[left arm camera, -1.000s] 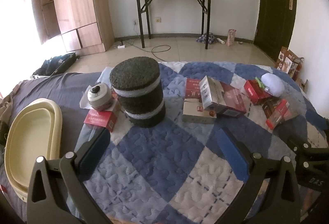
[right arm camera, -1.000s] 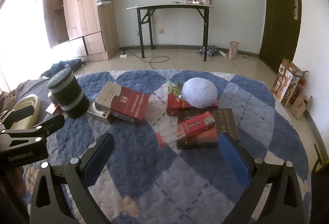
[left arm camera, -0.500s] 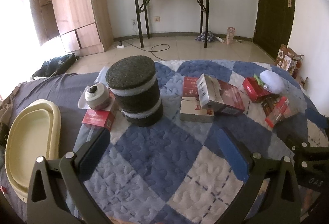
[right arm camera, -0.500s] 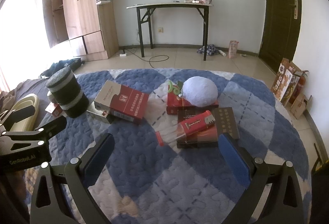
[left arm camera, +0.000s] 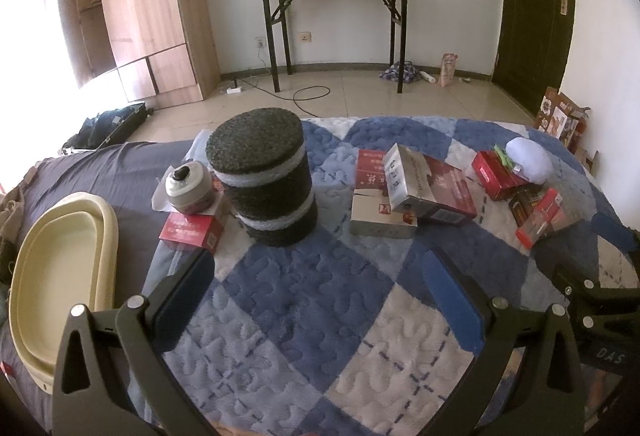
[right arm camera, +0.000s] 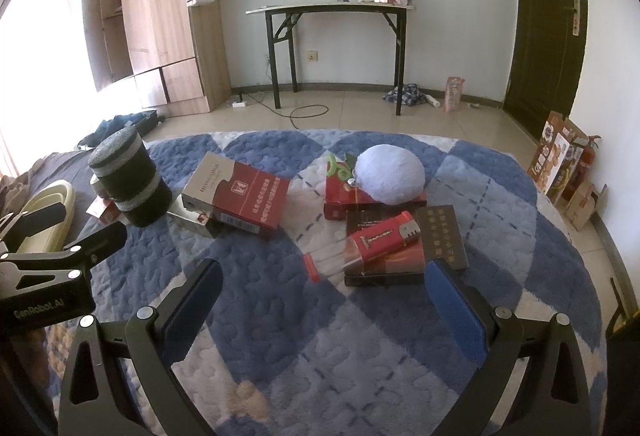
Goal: Organize rigid objects
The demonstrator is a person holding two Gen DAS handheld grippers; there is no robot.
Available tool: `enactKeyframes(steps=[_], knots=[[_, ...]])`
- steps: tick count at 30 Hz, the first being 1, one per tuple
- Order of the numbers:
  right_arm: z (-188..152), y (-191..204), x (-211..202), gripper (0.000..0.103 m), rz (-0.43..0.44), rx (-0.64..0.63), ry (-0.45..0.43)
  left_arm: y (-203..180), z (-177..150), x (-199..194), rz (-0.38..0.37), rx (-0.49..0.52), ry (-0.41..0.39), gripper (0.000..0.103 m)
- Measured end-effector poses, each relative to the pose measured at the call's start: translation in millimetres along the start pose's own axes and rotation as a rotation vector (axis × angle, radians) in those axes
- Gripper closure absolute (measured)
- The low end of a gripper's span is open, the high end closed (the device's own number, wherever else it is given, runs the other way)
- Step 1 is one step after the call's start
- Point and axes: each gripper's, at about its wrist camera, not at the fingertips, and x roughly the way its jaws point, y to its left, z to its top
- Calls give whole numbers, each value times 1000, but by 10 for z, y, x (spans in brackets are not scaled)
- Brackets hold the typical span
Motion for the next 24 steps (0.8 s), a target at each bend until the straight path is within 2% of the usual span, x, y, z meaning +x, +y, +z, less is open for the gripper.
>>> enactKeyframes(steps=[24], knots=[[-15,-11,45,0,-12,1,12,26,-22,29,2,5,2,0]])
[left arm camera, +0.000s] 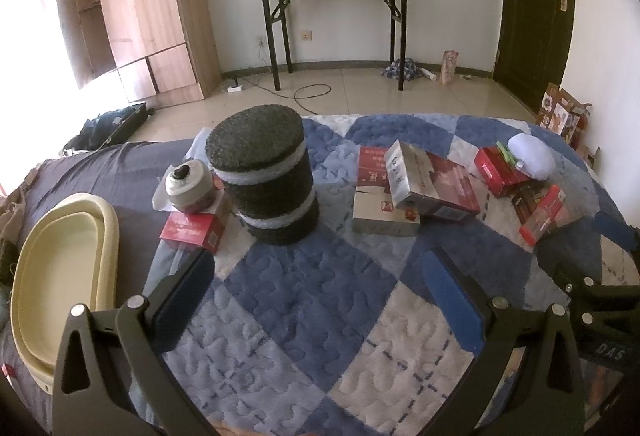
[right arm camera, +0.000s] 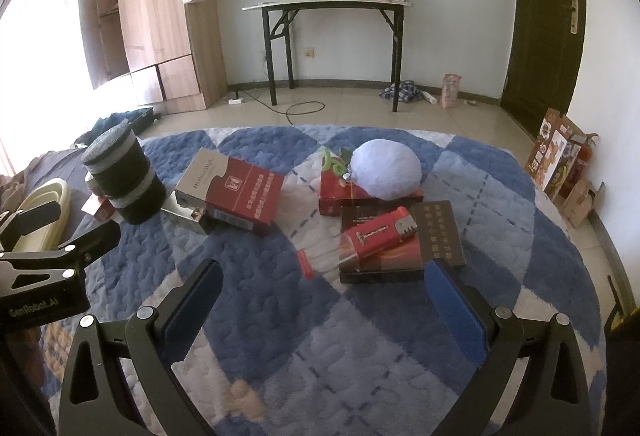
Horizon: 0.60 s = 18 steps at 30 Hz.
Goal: Organize rigid objects
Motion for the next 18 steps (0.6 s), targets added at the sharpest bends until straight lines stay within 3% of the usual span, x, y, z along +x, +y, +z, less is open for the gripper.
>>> enactKeyframes(steps=[18], knots=[[-9,-1,35,0,-2,1,16,-46,-1,-21,-7,12,-3,0]])
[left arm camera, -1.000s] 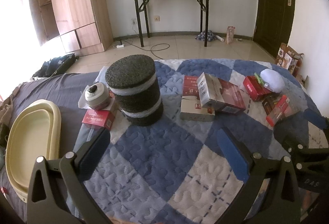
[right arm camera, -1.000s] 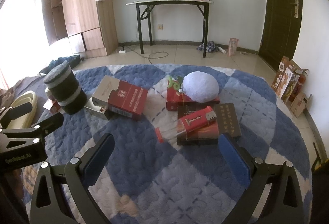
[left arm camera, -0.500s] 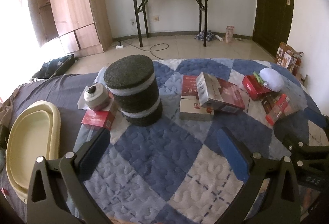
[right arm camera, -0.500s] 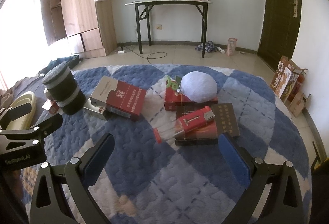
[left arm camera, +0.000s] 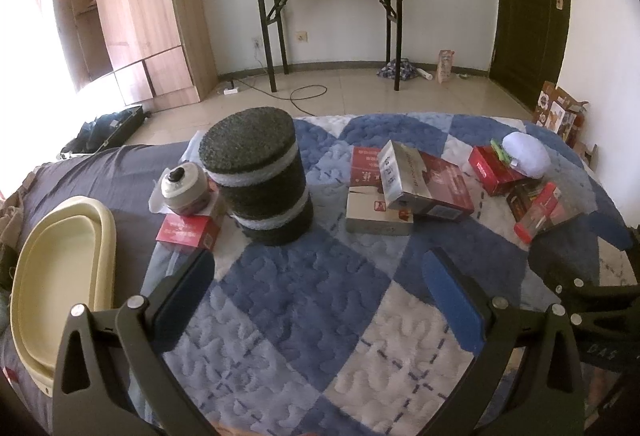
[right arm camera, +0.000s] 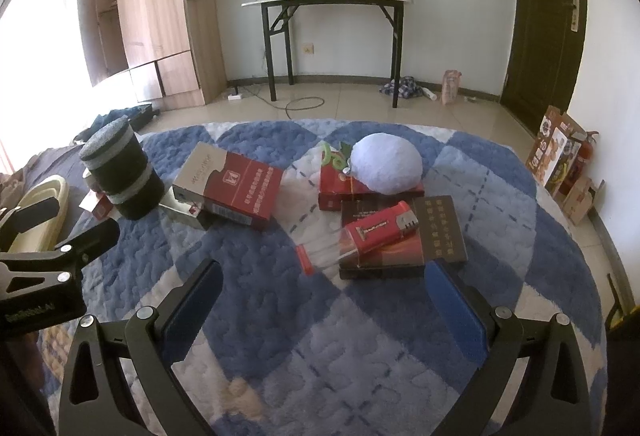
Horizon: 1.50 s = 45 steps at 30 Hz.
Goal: Organize rigid objects
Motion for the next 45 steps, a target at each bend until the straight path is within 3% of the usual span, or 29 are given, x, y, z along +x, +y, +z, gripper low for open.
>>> enactKeyframes(steps=[6,18,24,27,30,35,43,45], knots=[[3,-1,4,0,5,5,1,-22,-5,21,8,15,9,0],[-1,-23,-11,0,5,14,-4,98,5,7,-87,-65,12,0],[13,-56,-26,0,-8,13,-7,151,27,4,-25,-25,4,0],[17,-109,-51,0,-20,29,-21,262,89,-98,-51,-47,-13,0],[30,-217,-105,0,-27,54,-31,512,177,-216,-41,-99,-23,0],[46,-422,-238,0,-43,104,-86,1007,185,-237,-61,-327,-60,0],[13,-568,-168,0,-101,76,-69,589,179,-97,-188,-221,4,0],[-15,-523,-69,0,-94,42,-29,483,178,-59,-209,-185,35,0]])
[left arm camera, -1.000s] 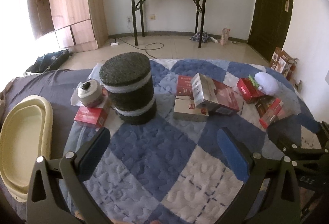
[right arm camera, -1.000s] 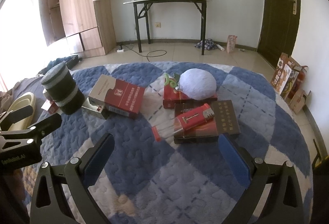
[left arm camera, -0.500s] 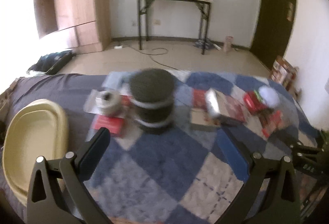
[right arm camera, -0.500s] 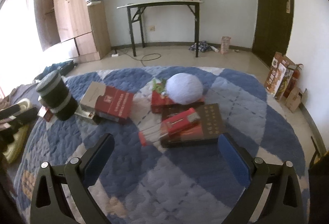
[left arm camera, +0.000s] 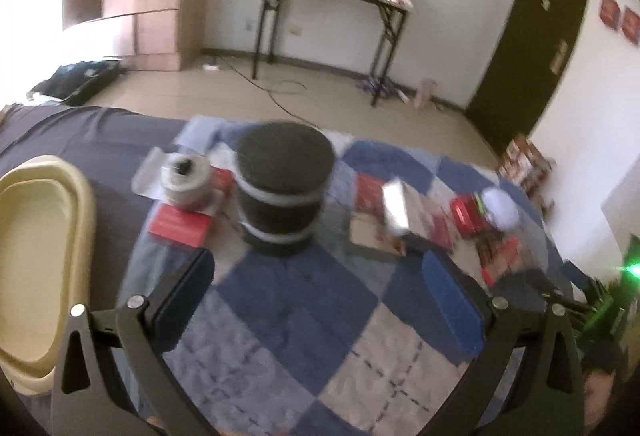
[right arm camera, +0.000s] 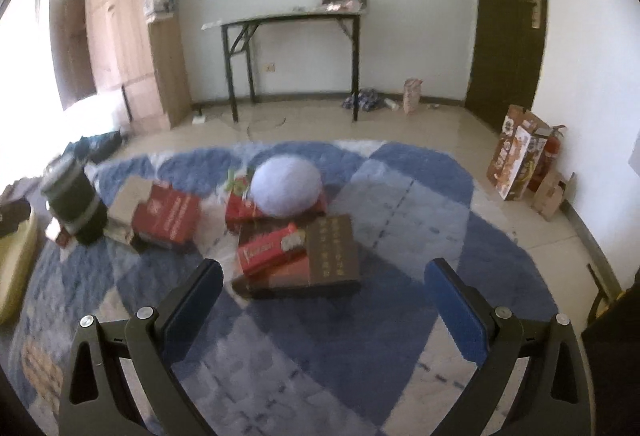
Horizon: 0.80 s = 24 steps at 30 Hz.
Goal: Organize rigid objects
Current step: 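Grasp the red-and-clear tube with the right gripper while the left gripper grasps the foam cylinder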
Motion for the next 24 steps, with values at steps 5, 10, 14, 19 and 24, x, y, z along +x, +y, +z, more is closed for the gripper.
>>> enactKeyframes(steps=[5,10,14,19,24], knots=[[-65,330,134,0,14,-135,-34,10,-7,-28,-20,17,4,0],[-86,437,181,0,28,-296,-39,203,28,-47,-34,-28,6,0],[15,328,211,0,77,-273,-62,289,40,-76,-51,-50,2,0],[83,441,295,0,123,-339,-7,315,57,-147,-56,-64,-19,0],[100,579,457,0,93,-435,15,321,56,-148,-55,-64,-16,0]])
